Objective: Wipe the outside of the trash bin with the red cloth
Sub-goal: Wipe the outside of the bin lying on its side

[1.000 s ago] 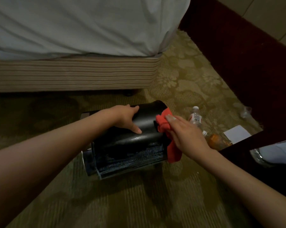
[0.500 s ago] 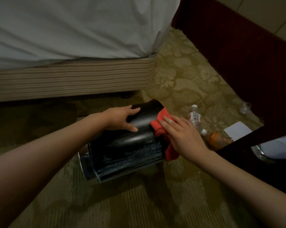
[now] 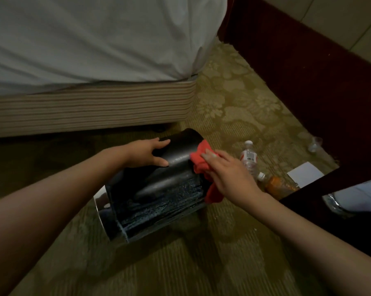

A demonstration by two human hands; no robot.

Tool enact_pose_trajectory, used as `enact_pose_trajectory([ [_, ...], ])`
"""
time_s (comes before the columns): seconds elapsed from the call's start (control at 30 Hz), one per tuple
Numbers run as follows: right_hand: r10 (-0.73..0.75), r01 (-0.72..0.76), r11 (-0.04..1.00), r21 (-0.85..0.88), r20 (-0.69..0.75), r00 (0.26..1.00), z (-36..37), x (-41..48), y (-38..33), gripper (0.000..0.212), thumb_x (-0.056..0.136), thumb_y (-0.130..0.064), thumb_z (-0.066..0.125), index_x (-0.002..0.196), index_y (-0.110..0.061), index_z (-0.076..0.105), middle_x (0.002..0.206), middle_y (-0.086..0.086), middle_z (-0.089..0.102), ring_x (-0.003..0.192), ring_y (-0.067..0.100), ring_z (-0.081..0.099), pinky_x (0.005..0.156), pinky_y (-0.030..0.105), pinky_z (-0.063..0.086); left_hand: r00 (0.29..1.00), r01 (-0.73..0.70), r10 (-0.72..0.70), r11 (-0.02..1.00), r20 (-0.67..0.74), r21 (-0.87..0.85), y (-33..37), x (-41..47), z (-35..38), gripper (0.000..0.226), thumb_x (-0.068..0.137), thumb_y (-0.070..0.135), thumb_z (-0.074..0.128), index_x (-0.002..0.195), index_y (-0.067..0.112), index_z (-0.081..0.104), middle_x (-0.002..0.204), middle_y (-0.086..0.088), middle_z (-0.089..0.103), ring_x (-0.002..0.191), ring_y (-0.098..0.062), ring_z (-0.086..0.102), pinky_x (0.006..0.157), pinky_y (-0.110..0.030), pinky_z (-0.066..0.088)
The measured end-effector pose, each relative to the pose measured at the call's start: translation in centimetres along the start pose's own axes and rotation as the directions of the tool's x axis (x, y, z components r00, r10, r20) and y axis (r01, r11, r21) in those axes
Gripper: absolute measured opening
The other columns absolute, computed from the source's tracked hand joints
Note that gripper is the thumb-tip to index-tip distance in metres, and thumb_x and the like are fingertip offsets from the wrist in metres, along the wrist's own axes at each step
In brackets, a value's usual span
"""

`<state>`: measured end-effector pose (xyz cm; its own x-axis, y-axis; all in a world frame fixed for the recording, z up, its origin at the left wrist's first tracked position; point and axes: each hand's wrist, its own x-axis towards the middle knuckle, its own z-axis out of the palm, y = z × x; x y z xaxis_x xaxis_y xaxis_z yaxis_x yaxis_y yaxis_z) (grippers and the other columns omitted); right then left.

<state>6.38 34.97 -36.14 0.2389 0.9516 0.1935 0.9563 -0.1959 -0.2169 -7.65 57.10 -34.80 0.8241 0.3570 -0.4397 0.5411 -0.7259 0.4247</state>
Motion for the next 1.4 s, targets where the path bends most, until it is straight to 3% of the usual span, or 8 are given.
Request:
enact_pose_trajectory([
  [0.17,0.032,-0.034,0.997,-0.062,-0.027,0.999,-0.8,3.3,0.5,0.037,0.093,-0.024,0.053,0.128,-0.012,0.055,0.122,0.01,0.063,0.116,0.032,0.053,0.093,0.042,0.043,0.999,0.002,-0.003,0.999,0.034,0.052,0.3,-0.1,0.0,0.08,0.085,0.047,0.057,0.147,0.037,0.007,0.158,-0.003,0.002,0.143,-0.025,0.014,0.117,-0.037,0.016],
  [0.33,0.145,-0.13,0.985,-0.116,0.133,0.98,-0.6,11.6,-0.8,0.028,0.095,-0.03,0.045,0.114,-0.013,0.057,0.105,0.015,0.064,0.099,0.036,0.058,0.075,0.037,0.044,0.999,0.015,-0.016,0.999,0.035,0.031,0.2,-0.1,0.3,0.081,0.086,0.048,0.057,0.147,0.036,0.006,0.158,-0.004,0.001,0.144,-0.026,0.012,0.117,-0.039,0.015],
  [0.47,0.027,-0.027,0.999,0.035,0.011,1.0,-0.5,6.5,0.0,0.031,0.092,-0.021,0.054,0.12,-0.007,0.058,0.112,0.014,0.063,0.106,0.032,0.057,0.086,0.039,0.047,0.999,0.022,-0.02,0.999,0.041,-0.049,0.1,0.1,-0.5,0.08,0.084,0.045,0.06,0.147,0.036,0.011,0.158,0.0,0.005,0.143,-0.023,0.014,0.115,-0.033,0.013],
  [0.67,-0.139,0.11,0.98,-0.167,-0.174,0.975,0.3,0.6,0.7,0.036,0.087,-0.023,0.055,0.11,0.004,0.065,0.102,0.016,0.069,0.094,0.032,0.065,0.082,0.039,0.05,0.998,0.025,-0.022,0.999,0.059,-0.043,0.3,0.0,-0.7,0.08,0.085,0.045,0.058,0.147,0.036,0.009,0.158,-0.001,0.004,0.143,-0.023,0.013,0.117,-0.037,0.012],
  [0.9,0.058,-0.053,0.981,-0.184,0.023,0.998,0.0,10.2,-0.7,0.029,0.096,-0.033,0.042,0.106,-0.009,0.056,0.099,0.013,0.065,0.095,0.034,0.057,0.078,0.041,0.042,0.997,0.044,-0.043,0.999,0.063,-0.005,0.2,0.2,-0.9,0.08,0.088,0.044,0.056,0.148,0.031,0.006,0.157,-0.008,0.002,0.144,-0.023,0.011,0.117,-0.031,0.011],
  [1.07,-0.014,0.0,0.994,-0.108,-0.125,0.992,0.6,2.4,0.2,0.038,0.086,-0.018,0.061,0.114,0.006,0.062,0.106,0.021,0.066,0.098,0.036,0.063,0.081,0.044,0.053,0.993,0.049,-0.049,0.999,0.11,0.003,0.3,0.3,-1.6,0.079,0.087,0.046,0.055,0.148,0.034,0.005,0.158,-0.002,0.002,0.144,-0.021,0.009,0.116,-0.034,0.009],
  [1.17,-0.044,0.02,0.984,-0.179,-0.129,0.991,0.8,-0.8,0.1,0.045,0.086,-0.027,0.05,0.113,0.007,0.063,0.105,0.02,0.067,0.096,0.034,0.065,0.081,0.042,0.052,0.99,0.045,-0.048,0.999,0.135,0.025,0.5,0.0,-1.5,0.08,0.087,0.048,0.054,0.147,0.036,0.003,0.158,0.0,-0.001,0.144,-0.022,0.008,0.118,-0.04,0.009],
  [1.4,-0.026,0.006,0.965,-0.261,-0.073,0.997,-0.3,6.3,-0.6,0.036,0.092,-0.03,0.046,0.103,-0.001,0.064,0.09,0.014,0.069,0.085,0.033,0.064,0.075,0.039,0.047,0.991,0.052,-0.055,0.998,0.124,0.024,-0.1,0.6,-1.2,0.081,0.087,0.051,0.053,0.146,0.039,0.0,0.158,0.001,-0.005,0.144,-0.021,0.007,0.118,-0.041,0.01],
])
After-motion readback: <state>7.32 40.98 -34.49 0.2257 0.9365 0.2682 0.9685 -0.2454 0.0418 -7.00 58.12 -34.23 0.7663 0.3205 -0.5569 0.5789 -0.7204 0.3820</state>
